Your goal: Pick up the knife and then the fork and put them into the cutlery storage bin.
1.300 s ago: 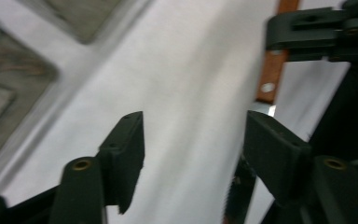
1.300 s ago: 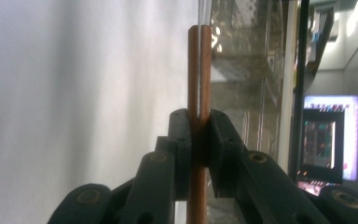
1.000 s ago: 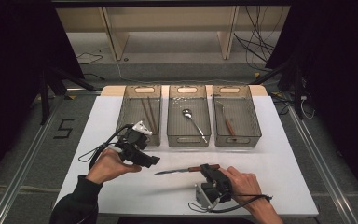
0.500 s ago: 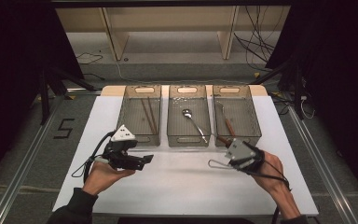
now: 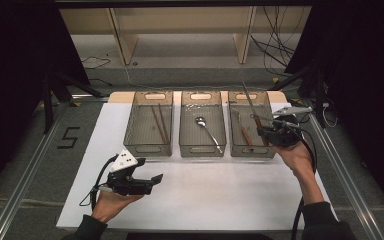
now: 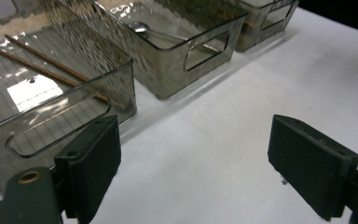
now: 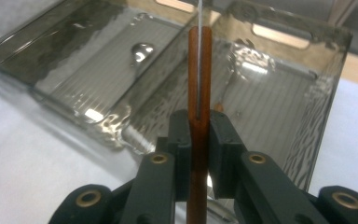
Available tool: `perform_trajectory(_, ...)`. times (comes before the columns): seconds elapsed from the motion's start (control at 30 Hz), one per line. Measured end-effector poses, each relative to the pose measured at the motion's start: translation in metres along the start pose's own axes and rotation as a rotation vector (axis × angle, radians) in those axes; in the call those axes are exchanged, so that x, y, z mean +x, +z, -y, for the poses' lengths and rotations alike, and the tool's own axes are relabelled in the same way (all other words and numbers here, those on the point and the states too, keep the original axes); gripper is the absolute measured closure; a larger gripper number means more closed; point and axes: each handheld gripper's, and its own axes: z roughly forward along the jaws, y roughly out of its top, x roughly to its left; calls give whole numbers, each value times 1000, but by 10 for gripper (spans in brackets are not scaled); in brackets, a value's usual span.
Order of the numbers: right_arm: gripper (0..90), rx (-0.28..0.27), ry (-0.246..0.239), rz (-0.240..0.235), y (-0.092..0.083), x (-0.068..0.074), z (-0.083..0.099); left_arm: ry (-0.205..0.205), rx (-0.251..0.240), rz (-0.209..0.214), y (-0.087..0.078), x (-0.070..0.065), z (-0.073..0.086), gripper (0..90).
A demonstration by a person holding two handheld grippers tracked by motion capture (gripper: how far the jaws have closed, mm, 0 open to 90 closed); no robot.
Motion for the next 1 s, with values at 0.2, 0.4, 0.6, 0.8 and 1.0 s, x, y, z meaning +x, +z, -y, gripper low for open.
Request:
perform_trajectory(0.2, 813, 57, 124, -26, 22, -18, -4, -1, -9, -7, -2, 1, 6, 169)
perform_trajectory(0.4, 813, 86, 181, -4, 38, -29, -5, 7, -20, -13, -2, 1, 10, 169)
perform_trajectory(0.6, 812, 99, 221, 8, 49, -30, -4, 11, -26, -13, -3, 1, 12, 165)
perform_trajectory(0.8, 808, 120, 242, 21, 56, -29, -2, -1, -39, -7, -3, 2, 14, 165)
perform_trajectory(1.0, 603, 135, 285, 19, 61, -30, 0, -12, -39, -9, -2, 3, 15, 165)
